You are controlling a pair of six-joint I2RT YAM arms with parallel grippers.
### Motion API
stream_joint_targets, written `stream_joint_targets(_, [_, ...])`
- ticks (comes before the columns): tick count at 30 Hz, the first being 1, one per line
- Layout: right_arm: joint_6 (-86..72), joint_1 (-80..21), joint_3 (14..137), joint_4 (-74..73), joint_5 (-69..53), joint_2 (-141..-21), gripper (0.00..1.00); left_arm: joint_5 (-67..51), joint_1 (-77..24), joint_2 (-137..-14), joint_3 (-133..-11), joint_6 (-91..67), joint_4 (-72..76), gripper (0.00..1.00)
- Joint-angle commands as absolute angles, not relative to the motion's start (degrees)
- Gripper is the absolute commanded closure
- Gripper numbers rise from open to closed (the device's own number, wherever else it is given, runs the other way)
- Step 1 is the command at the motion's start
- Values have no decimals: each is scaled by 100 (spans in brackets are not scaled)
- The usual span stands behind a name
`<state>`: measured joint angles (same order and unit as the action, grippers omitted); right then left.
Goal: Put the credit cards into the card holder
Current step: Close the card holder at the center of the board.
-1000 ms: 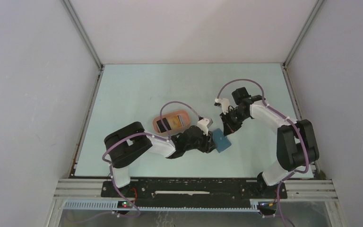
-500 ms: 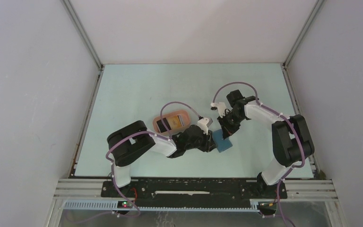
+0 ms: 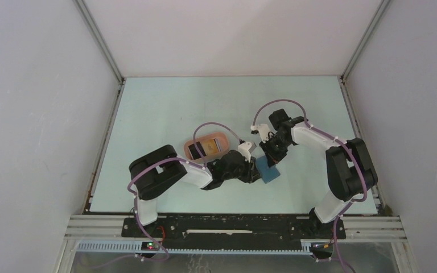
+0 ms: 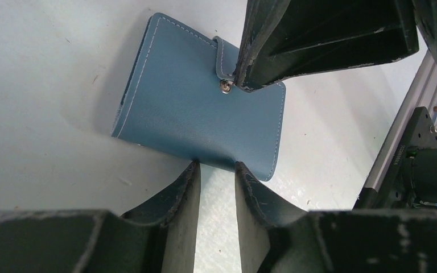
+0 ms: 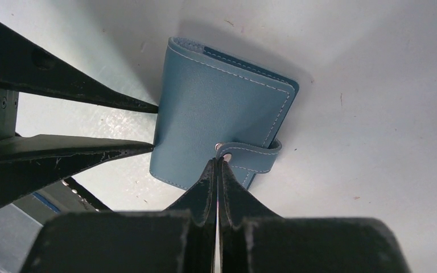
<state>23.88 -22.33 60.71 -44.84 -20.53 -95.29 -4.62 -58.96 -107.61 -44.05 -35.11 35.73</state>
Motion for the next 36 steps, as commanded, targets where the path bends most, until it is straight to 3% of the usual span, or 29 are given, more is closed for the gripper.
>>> stream_joint_targets(1, [2312,-2325,6253,-4310,-1966,-9519,100,-545,-5860,-10788,-4597,-3571,3850,67])
stream_joint_targets(36, [2259,-2681,6231,-4476,-1514,-10142,100,-593,-5818,-10719,-4465,-3611,4037,68])
